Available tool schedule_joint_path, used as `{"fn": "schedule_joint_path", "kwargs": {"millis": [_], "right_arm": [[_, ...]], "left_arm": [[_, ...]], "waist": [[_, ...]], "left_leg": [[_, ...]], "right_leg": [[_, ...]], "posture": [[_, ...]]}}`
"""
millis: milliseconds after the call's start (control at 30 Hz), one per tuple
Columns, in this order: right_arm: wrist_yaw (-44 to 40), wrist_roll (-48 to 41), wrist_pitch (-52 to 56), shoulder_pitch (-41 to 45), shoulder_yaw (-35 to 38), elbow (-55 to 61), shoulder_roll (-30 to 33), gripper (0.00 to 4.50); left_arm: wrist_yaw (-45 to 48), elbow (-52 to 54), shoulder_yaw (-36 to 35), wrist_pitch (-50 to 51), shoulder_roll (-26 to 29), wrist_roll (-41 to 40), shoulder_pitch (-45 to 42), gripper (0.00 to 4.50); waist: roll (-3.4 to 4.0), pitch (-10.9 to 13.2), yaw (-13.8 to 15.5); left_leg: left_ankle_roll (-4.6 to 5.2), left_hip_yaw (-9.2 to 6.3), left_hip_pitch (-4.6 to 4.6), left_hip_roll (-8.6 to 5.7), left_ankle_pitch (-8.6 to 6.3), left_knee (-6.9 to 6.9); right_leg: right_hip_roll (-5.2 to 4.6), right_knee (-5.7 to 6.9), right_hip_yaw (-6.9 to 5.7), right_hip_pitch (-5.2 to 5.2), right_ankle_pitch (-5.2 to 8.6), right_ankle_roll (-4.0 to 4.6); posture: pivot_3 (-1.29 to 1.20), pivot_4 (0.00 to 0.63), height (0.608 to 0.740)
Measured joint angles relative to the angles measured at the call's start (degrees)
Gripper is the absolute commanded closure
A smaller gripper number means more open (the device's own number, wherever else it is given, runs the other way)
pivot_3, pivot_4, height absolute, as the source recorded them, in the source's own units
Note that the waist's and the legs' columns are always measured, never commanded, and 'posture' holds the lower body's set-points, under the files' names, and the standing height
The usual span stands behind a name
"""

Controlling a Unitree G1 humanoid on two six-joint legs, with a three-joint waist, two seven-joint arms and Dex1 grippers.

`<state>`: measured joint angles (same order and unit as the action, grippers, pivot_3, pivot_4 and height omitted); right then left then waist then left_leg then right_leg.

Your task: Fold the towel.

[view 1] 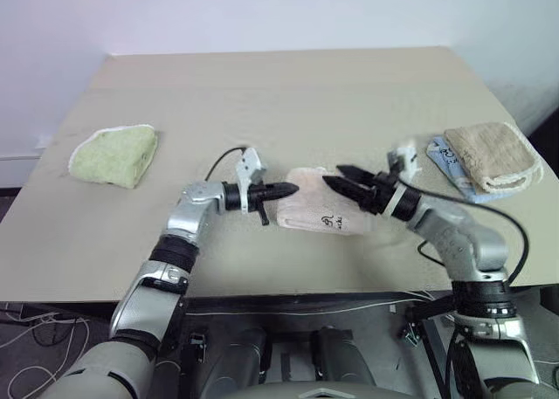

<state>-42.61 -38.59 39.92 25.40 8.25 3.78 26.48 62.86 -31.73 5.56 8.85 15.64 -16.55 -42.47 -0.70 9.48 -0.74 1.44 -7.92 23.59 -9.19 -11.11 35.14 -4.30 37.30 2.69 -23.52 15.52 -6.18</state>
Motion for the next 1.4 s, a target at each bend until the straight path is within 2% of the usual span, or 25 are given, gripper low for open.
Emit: {"fn": "schedule_joint_path", "kwargs": {"millis": [67,367,400,533,633,733,833,1000,1167,1300,1400], "right_arm": [[-0.6,-1.2,1.5,0.8,0.4,0.8,1.7,0.0],[-3.6,-2.0,7.6,1.4,0.1,-1.6,9.5,0.0],[-3.4,-1.8,8.0,1.8,0.2,-2.7,9.7,0.0],[-2.3,0.2,11.1,4.8,0.1,-9.4,12.4,0.0],[-2.8,1.3,11.2,5.4,0.1,-11.5,13.3,0.0],[-1.8,1.9,11.0,7.3,0.4,-13.2,12.9,0.0],[0.5,3.0,10.7,8.5,0.8,-14.8,11.6,0.0],[0.0,2.2,12.5,6.5,1.6,-13.7,11.3,0.0],[-0.1,2.3,12.8,4.1,2.8,-12.7,13.5,0.0],[0.1,2.1,13.9,2.1,4.9,-10.0,14.8,0.0],[0.4,1.8,14.6,0.1,6.2,-7.7,15.3,0.0]], "left_arm": [[-2.2,2.6,-2.3,2.9,0.6,-1.0,-1.1,3.27],[-10.7,13.5,-8.2,29.7,5.6,-8.8,-1.1,0.13],[-10.8,14.7,-8.4,31.9,6.2,-9.5,-0.8,0.01],[-11.0,20.1,-9.2,44.5,7.4,-15.3,1.8,0.01],[-17.0,20.3,-12.0,55.4,7.0,-17.3,1.6,0.01],[-24.6,18.4,-18.4,68.8,1.9,-19.9,0.6,0.01],[-29.8,17.1,-22.6,77.0,-4.4,-21.3,-0.3,0.01],[-37.8,10.9,-29.4,81.5,-10.5,-20.2,-5.2,0.01],[-42.0,0.7,-34.6,81.5,-11.7,-19.0,-10.3,0.01],[-41.5,-4.4,-33.8,81.6,-11.0,-19.0,-12.4,0.01],[-38.7,-4.5,-28.0,82.1,-8.3,-19.1,-12.7,0.01]], "waist": [[0.0,0.0,0.2],[0.0,0.0,-0.1],[0.0,0.0,-0.1],[0.01,0.0,0.1],[0.0,0.0,0.2],[-0.02,0.0,0.1],[-0.04,0.0,0.2],[-0.04,0.0,0.3],[-0.04,0.0,0.3],[-0.04,0.0,0.3],[-0.04,0.0,0.2]], "left_leg": [[0.02,-0.01,0.02,0.0,-0.02,-0.01],[0.05,0.0,0.02,-0.01,-0.04,0.0],[0.05,0.01,0.01,-0.01,-0.04,0.0],[0.05,0.02,0.01,0.0,-0.03,0.0],[0.05,0.01,0.01,-0.01,-0.04,0.02],[0.05,0.01,0.01,-0.01,-0.04,0.05],[0.04,0.01,0.01,-0.01,-0.03,0.04],[-0.07,0.01,0.02,-0.01,-0.1,0.05],[-0.1,0.02,0.01,-0.02,-0.11,0.06],[-0.1,0.02,0.02,-0.02,-0.12,0.04],[-0.11,0.02,0.01,-0.01,-0.12,0.03]], "right_leg": [[-0.01,-0.08,-0.01,0.02,0.0,0.0],[0.0,-0.08,0.0,0.04,0.0,-0.01],[-0.01,-0.08,0.01,0.04,0.0,-0.01],[-0.01,-0.07,0.02,0.03,0.0,0.0],[-0.01,-0.08,0.01,0.05,0.0,-0.01],[-0.01,-0.08,0.0,0.08,0.0,-0.02],[-0.01,-0.08,-0.01,0.07,0.0,-0.02],[-0.02,-0.09,-0.02,0.09,-0.01,-0.03],[-0.02,-0.08,-0.03,0.08,-0.01,-0.03],[-0.03,-0.09,-0.02,0.09,-0.01,-0.03],[-0.02,-0.08,-0.02,0.08,-0.01,-0.03]], "posture": [[0.0,0.15,0.74],[0.0,0.15,0.74],[0.0,0.15,0.74],[0.0,0.15,0.74],[0.0,0.15,0.74],[0.0,0.15,0.74],[0.0,0.15,0.74],[0.0,0.15,0.74],[0.0,0.15,0.74],[0.0,0.15,0.74],[0.0,0.15,0.74]]}}
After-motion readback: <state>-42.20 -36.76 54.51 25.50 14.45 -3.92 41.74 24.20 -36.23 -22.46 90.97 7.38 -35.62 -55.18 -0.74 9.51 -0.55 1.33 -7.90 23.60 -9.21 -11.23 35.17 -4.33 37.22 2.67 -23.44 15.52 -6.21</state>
